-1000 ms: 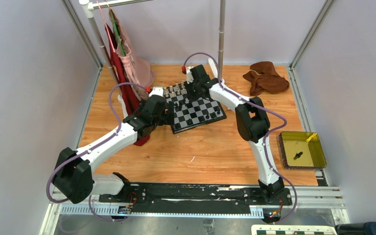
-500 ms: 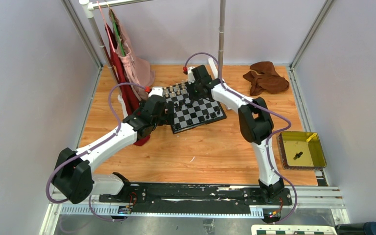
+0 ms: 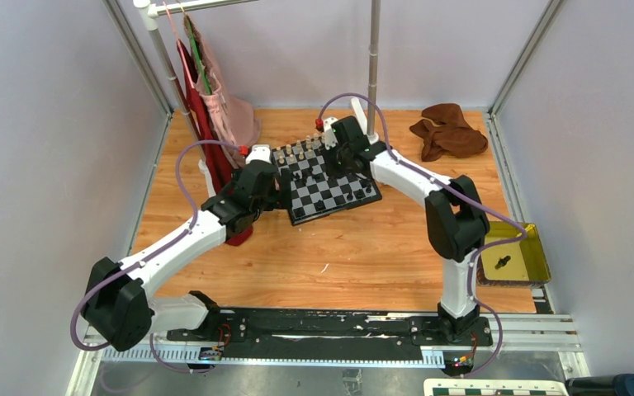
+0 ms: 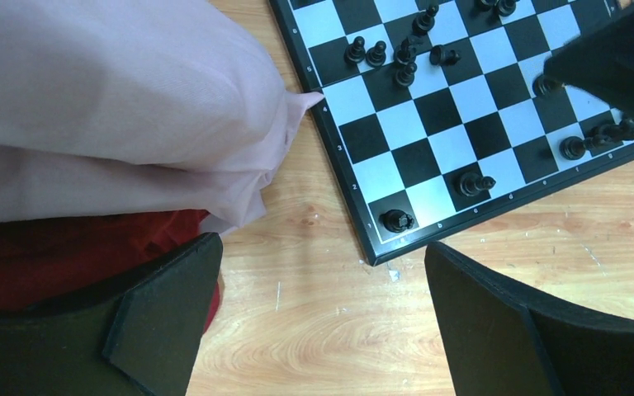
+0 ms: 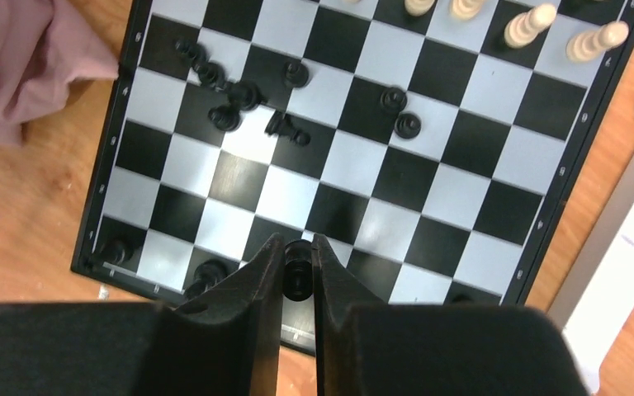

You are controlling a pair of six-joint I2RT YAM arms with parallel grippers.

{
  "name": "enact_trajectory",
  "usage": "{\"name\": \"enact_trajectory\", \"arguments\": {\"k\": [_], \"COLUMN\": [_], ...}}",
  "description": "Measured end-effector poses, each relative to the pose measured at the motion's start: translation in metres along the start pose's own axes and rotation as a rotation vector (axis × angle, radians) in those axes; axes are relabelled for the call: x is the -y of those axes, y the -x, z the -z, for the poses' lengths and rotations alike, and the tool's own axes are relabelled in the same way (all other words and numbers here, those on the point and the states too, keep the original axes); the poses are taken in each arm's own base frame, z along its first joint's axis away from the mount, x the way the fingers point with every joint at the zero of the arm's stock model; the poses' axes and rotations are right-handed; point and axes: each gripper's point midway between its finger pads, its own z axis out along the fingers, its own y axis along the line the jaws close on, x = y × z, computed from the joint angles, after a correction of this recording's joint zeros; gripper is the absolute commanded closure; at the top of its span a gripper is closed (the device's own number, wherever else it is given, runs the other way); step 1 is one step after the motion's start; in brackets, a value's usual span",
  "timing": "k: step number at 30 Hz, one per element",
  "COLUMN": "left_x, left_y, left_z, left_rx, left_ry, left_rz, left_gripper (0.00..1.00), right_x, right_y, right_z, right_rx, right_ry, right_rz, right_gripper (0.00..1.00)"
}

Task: Set up the chess pieces on the board
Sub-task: Place the chess piece on the chessboard.

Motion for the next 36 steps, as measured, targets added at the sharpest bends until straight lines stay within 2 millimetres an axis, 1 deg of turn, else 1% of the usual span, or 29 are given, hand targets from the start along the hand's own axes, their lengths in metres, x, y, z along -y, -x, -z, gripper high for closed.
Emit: {"name": "enact_trajectory", "arguments": {"k": [3, 6, 12, 15, 18, 27, 35, 36], "left_x": [0.0, 0.0, -0.001, -0.001, 0.0, 0.0, 0.0, 0.0], "left_y": [0.003, 0.004, -0.002, -0.003, -0.003, -0.004, -0.007, -0.008], "left_z": [0.004, 0.006, 0.006, 0.006, 0.006, 0.006, 0.004, 0.004], "left_rx": [0.012, 0.014, 0.0, -0.004, -0.005, -0.007, -0.016, -0.017], "left_ry": [-0.006, -0.01, -0.012, -0.012, -0.014, -0.017, -0.013, -0.014], "left_rz": [0.011, 0.017, 0.021, 0.024, 0.025, 0.026, 0.023, 0.024], "left_gripper": [0.0, 0.0, 0.0, 0.0, 0.0, 0.0, 0.0, 0.0], "right_x": [-0.009, -0.014, -0.016, -0.016, -0.015, -0.012, -0.009, -0.008], "right_y": [-0.009, -0.023, -0.057, -0.068, -0.072, -0.068, -0.076, -0.074], "right_z": [0.015, 0.023, 0.024, 0.023, 0.022, 0.018, 0.008, 0.008], "right_rx": [0.0, -0.013, -0.073, -0.094, -0.1, -0.076, -0.099, -0.095], "right_ry": [0.004, 0.003, -0.004, -0.011, -0.017, -0.034, -0.041, -0.042], "right_rz": [0.014, 0.022, 0.026, 0.027, 0.028, 0.03, 0.049, 0.052], "right_gripper": [1.0, 1.0, 1.0, 1.0, 1.0, 0.99, 0.99, 0.99]}}
